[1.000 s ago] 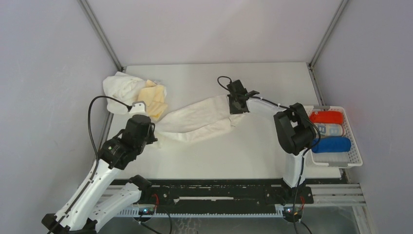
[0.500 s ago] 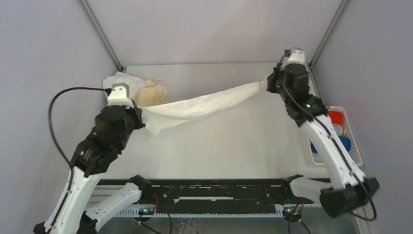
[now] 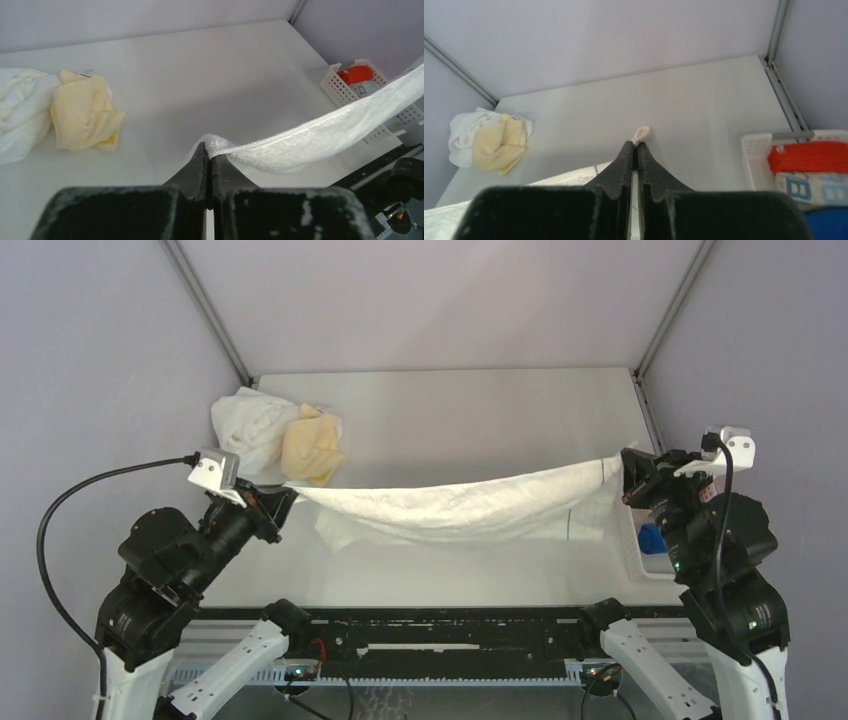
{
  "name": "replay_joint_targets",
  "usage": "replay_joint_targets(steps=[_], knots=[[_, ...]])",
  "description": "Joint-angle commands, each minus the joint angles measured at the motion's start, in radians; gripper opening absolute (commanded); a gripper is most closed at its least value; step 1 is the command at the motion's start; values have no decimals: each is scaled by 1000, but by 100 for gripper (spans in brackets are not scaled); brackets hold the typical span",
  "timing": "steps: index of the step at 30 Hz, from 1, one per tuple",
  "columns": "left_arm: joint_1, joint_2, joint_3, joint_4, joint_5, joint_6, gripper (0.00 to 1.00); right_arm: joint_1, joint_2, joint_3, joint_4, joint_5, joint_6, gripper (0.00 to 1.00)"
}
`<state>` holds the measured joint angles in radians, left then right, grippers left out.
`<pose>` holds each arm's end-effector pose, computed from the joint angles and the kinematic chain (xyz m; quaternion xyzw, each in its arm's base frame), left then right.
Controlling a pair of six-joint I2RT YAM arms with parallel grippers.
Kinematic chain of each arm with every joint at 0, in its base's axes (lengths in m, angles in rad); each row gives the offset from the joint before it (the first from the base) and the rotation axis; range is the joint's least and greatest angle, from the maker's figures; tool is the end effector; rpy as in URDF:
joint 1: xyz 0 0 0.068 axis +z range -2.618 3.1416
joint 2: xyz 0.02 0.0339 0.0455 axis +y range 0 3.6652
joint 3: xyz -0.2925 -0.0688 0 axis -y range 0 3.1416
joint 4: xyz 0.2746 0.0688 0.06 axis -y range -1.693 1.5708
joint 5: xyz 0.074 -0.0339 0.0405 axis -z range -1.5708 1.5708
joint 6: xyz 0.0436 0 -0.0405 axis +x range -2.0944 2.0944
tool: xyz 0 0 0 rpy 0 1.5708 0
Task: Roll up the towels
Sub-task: Flatten out the towel at the center of the board.
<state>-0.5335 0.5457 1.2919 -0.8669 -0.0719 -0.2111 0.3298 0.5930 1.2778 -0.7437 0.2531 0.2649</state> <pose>0.0425 -0.0215 0.4816 0.0965 0.7421 -0.2160 0.6271 0.0680 0.0118 0.4903 0.0631 0.7242 0.1116 0.6775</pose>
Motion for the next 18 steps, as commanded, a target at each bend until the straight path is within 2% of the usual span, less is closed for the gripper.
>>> replay_joint_targets(steps=[1,5,8,13,18], knots=[[7,55,-56,4,16,-53,0,-4,20,-34,-92,83,9,1],[6,277,-99,-18,-152,-102,0,-15,110,-157,-29,112,22,1],[16,493,-117,-12,-275,-156,0,-60,209,-270,93,113,45,0],[75,872,-79,52,-283,-207,0,-188,463,-405,355,11,99,0],[136,1187,76,78,-284,-217,0,-251,791,-388,545,-25,95,0]])
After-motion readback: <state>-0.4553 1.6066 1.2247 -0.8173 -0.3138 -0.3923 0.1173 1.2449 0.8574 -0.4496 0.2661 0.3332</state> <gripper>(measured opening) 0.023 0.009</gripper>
